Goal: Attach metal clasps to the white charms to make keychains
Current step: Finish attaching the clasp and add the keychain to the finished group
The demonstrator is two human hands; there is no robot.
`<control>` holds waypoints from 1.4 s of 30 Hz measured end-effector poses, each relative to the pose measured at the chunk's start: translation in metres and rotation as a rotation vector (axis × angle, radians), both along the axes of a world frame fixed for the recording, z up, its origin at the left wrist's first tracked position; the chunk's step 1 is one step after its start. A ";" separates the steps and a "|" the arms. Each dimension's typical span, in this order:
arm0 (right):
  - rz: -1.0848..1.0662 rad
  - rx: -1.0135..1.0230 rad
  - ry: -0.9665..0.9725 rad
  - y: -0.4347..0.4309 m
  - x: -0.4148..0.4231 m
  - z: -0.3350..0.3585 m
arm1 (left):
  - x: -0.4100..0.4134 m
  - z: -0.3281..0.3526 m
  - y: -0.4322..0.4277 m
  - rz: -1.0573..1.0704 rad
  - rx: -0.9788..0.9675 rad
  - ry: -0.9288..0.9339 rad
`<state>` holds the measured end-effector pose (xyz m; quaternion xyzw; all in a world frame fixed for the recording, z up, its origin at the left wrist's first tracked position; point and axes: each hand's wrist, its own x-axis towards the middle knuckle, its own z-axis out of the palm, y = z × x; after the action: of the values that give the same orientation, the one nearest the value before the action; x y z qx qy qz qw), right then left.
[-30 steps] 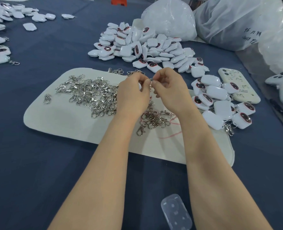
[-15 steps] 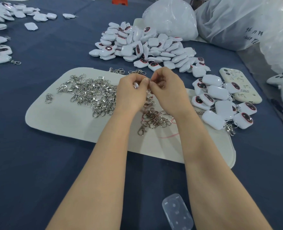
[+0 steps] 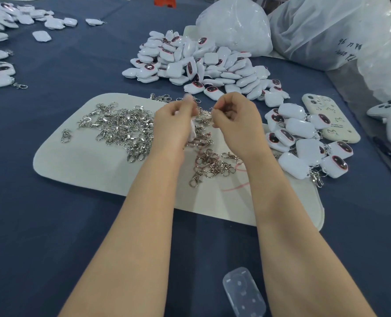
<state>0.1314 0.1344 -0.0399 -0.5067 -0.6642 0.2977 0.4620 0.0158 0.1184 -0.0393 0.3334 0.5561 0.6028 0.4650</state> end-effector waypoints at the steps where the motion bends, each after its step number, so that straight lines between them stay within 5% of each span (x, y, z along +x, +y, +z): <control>1: -0.007 -0.008 0.005 0.000 0.000 0.000 | -0.003 0.003 0.001 0.012 -0.036 -0.185; 3: -0.014 -0.019 0.006 0.001 -0.001 0.000 | -0.010 0.004 0.003 0.023 -0.020 -0.450; 7: -0.013 -0.034 0.005 0.001 -0.003 0.001 | -0.008 0.004 0.004 -0.045 -0.068 -0.556; 13: -0.022 -0.032 -0.001 0.002 -0.002 0.000 | -0.001 0.001 0.005 0.047 -0.042 -0.409; 18: -0.013 -0.005 -0.047 0.002 -0.003 0.000 | 0.008 -0.005 0.005 0.037 -0.052 -0.005; 34: 0.000 0.091 -0.153 -0.001 -0.006 -0.002 | 0.006 -0.010 0.004 -0.062 -0.008 0.195; 42: -0.041 0.096 -0.127 -0.002 -0.006 -0.005 | 0.008 -0.005 0.004 -0.009 0.065 0.058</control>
<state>0.1258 0.1325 -0.0445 -0.5154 -0.6950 0.2232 0.4489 0.0242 0.1219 -0.0441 0.3680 0.5479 0.6085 0.4406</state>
